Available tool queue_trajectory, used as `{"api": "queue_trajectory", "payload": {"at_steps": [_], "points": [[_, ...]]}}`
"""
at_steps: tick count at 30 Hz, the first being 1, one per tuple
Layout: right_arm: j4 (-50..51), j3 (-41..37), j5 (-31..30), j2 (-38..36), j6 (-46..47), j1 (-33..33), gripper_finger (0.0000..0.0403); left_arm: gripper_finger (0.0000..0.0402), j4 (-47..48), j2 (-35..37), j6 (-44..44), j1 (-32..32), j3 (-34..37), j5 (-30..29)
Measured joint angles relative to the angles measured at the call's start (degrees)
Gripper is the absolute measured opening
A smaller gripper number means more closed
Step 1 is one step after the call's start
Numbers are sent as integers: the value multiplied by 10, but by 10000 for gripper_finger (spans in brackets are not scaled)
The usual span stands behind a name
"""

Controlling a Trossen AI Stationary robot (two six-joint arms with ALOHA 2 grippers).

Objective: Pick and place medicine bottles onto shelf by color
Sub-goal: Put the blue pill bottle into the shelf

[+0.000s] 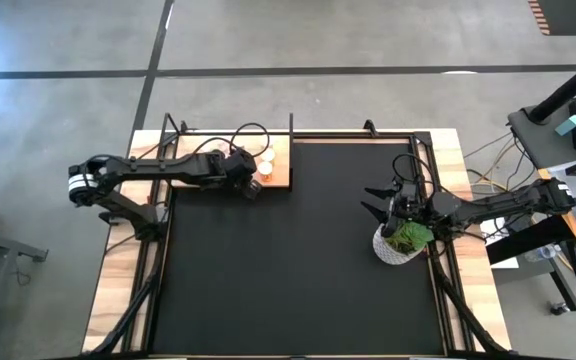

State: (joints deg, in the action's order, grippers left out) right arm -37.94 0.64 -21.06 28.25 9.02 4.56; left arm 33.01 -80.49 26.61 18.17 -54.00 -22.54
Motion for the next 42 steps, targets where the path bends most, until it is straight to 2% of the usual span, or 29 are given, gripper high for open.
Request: {"api": "queue_trajectory", "payload": {"at_steps": [9,19,29,42], "points": [[0,0,0,0,0,0,215,105,-1,0,1,0,0,-25],[0,0,0,0,0,0,215,105,-2,0,48,0,3,-49],[0,0,0,0,0,0,215,105,-4,0,105,0,10,-52],[0,0,0,0,0,0,215,105,-5,0,114,0,16,-53]]}}
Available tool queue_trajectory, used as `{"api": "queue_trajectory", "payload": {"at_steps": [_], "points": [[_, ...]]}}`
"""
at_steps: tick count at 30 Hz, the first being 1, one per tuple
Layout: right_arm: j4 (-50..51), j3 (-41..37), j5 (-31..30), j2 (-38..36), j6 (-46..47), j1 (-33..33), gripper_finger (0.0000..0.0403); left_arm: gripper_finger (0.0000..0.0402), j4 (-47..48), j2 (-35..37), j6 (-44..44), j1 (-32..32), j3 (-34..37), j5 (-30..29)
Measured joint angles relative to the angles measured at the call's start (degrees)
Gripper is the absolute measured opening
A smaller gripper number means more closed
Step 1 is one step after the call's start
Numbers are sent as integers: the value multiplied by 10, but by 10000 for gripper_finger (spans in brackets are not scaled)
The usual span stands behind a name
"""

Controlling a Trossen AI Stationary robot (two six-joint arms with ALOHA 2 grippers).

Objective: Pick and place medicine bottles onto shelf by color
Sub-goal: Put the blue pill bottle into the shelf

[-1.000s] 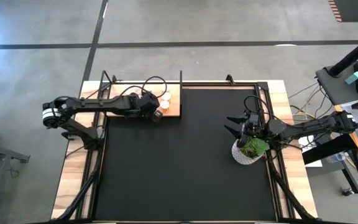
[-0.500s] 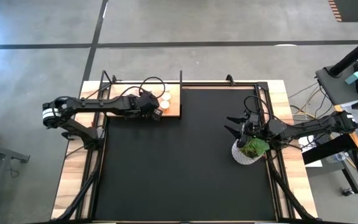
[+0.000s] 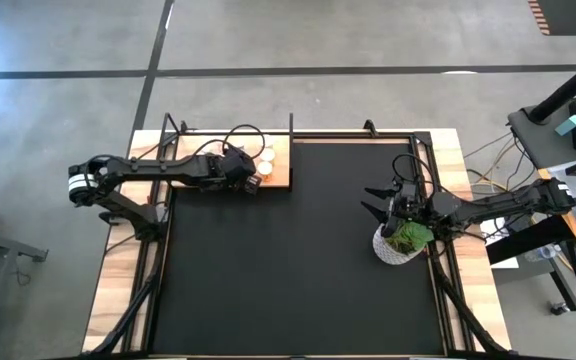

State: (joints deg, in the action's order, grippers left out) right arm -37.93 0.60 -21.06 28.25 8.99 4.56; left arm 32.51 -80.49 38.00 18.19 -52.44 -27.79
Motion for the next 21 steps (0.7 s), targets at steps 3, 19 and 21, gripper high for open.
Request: {"api": "queue_trajectory", "payload": {"at_steps": [3,19,21], "points": [[0,0,0,0,0,0,215,105,-1,0,20,0,7,3],[0,0,0,0,0,0,215,106,-9,2,22,-1,14,3],[0,0,0,0,0,0,215,110,-9,2,22,-1,14,3]]}}
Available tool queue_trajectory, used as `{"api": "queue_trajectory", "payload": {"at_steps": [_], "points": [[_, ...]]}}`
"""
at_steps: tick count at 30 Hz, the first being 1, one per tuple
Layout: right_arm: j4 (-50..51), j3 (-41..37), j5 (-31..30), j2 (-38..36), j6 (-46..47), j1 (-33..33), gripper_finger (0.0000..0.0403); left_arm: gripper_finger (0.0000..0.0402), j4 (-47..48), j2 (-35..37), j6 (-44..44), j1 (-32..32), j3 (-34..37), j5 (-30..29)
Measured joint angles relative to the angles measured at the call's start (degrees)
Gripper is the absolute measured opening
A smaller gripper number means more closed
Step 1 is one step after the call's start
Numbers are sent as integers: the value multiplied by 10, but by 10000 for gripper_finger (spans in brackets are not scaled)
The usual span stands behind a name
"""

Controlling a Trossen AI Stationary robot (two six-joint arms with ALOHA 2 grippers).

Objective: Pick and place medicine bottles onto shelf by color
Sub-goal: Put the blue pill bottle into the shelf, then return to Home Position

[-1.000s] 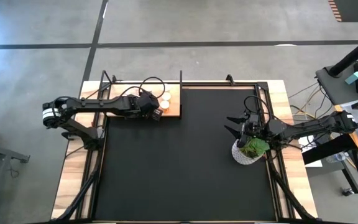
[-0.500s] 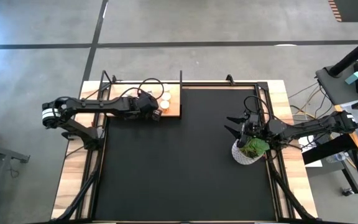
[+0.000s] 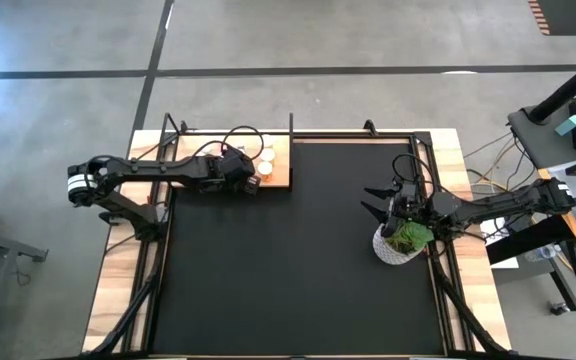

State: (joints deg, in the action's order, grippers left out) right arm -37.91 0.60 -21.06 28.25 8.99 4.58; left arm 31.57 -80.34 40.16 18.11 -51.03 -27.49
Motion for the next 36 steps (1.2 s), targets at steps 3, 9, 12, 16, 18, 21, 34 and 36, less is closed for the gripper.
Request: {"api": "queue_trajectory", "payload": {"at_steps": [3,9,12,16,18,21,34,36], "points": [[0,0,0,0,0,0,215,126,2,-1,0,0,1,4],[0,0,0,0,0,0,215,155,4,-2,0,-1,2,8],[0,0,0,0,0,0,215,163,3,-2,0,-1,2,5],[0,0,0,0,0,0,215,174,3,-2,0,-1,-1,4],[0,0,0,0,0,0,215,181,2,0,0,-1,-3,4],[0,0,0,0,0,0,215,191,2,10,0,-1,-4,4],[0,0,0,0,0,0,215,203,4,148,-125,-1,-12,14],[0,0,0,0,0,0,215,203,4,180,-152,-1,-12,14]]}}
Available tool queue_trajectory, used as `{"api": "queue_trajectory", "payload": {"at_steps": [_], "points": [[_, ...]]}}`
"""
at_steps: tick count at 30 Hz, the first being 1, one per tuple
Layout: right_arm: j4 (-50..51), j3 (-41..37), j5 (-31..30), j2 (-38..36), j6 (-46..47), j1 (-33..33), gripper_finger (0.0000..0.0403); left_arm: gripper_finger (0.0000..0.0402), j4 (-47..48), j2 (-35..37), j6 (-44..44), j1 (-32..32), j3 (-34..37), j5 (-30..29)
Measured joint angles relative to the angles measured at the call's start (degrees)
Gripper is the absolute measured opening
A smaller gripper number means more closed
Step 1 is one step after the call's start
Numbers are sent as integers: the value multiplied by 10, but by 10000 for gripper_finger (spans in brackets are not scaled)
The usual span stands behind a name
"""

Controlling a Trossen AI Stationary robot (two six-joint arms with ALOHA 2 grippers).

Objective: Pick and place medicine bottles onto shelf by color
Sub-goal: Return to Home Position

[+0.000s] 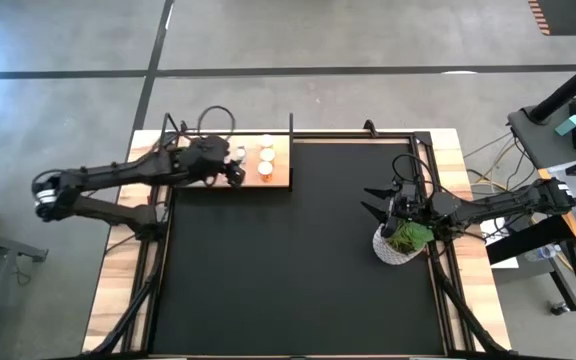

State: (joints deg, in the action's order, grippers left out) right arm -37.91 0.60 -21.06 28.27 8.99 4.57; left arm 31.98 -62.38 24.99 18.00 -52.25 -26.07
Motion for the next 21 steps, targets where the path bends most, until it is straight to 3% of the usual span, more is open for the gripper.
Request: {"api": "queue_trajectory", "payload": {"at_steps": [9,21], "points": [[0,0,0,0,0,0,215,203,15,144,-60,0,10,-24],[0,0,0,0,0,0,215,203,-15,285,-45,-1,107,6]]}}
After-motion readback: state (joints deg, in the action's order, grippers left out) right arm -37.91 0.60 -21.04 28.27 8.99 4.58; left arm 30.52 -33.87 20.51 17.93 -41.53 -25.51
